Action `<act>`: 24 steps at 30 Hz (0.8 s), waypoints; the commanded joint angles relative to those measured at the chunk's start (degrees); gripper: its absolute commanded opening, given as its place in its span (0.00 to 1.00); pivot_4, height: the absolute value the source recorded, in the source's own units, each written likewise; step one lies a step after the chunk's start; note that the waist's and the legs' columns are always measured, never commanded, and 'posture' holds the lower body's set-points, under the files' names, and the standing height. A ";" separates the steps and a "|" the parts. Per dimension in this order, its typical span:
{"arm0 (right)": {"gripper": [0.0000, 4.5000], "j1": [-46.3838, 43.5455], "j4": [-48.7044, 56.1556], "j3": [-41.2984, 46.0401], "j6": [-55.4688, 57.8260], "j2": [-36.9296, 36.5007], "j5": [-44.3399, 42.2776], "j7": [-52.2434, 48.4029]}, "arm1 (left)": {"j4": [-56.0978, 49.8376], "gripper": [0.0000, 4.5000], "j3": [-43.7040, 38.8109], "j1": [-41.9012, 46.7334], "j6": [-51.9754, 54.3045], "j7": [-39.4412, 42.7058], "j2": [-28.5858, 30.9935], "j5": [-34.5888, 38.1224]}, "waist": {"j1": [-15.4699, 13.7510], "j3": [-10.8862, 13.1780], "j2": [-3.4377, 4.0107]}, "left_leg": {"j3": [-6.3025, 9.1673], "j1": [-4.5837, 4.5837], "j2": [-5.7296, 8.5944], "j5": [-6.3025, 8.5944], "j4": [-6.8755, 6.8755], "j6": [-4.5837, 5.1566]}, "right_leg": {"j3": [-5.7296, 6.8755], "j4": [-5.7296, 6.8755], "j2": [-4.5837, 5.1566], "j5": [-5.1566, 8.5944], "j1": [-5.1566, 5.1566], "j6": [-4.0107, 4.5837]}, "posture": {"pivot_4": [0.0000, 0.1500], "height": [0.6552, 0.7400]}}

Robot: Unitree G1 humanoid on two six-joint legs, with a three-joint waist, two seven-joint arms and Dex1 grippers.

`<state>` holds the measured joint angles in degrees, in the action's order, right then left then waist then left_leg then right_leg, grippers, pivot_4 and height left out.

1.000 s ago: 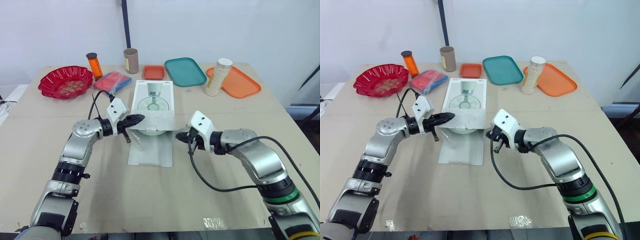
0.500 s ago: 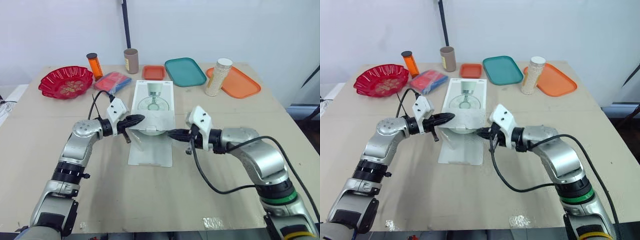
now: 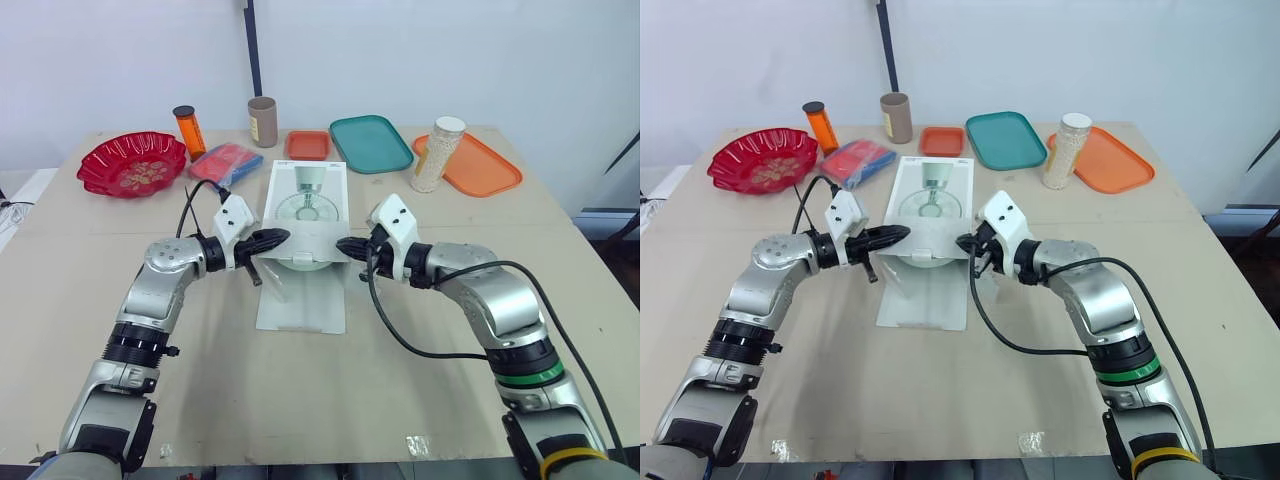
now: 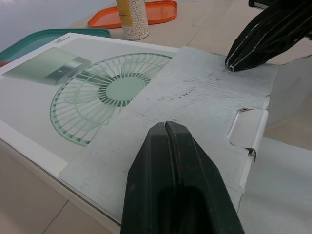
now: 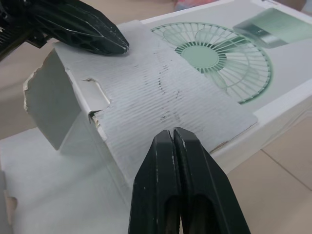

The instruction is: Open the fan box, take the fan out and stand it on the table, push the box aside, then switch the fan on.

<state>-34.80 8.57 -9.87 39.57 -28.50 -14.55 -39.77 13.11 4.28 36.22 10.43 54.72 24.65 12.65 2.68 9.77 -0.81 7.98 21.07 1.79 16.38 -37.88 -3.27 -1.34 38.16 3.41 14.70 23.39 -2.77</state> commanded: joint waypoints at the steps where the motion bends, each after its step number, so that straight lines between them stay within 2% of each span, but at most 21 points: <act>1: 0.01 -0.29 -1.41 -0.35 -0.50 0.08 1.46 0.57 | -6.33 0.00 0.39 0.68 1.83 2.26 1.28 1.91 | 0.00 0.00 0.00 | 0.00 0.00 0.00 0.00 0.00 0.00 | 0.00 0.00 0.00 0.00 0.00 0.00 | 1.00 1.00; 5: 0.01 -0.22 -1.66 -0.24 -1.04 0.04 1.73 0.59 | -12.64 0.00 2.28 -0.98 5.27 6.47 3.80 3.28 | 0.02 0.00 0.00 | 0.00 0.00 -0.01 0.00 0.00 0.00 | 0.00 0.00 -0.01 0.00 0.00 0.00 | 1.00 1.00; 15: 0.01 -0.26 -2.00 -0.25 -1.60 0.85 2.29 0.71 | -13.91 0.00 9.10 -3.58 -0.27 9.11 9.47 -4.99 | 0.01 0.00 0.01 | -0.01 -0.01 -0.01 0.01 0.02 0.01 | -0.01 0.00 -0.02 0.00 -0.01 0.00 | 1.00 1.00; 24: 0.01 -0.06 -3.02 -1.19 -3.00 0.66 3.39 0.38 | -17.64 0.00 8.11 -5.26 -2.13 11.59 16.45 -7.43 | 0.06 -0.01 0.02 | -0.03 -0.02 -0.03 0.02 0.04 0.03 | -0.02 0.00 -0.03 0.00 0.00 0.00 | 1.00 1.00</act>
<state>-35.16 6.51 -10.59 36.12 -27.68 -12.24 -39.51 -1.93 14.04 30.98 8.85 65.76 39.88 5.11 2.74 9.77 -0.80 7.95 21.05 1.76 16.40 -37.84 -3.24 -1.36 38.16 3.38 14.70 23.39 -2.77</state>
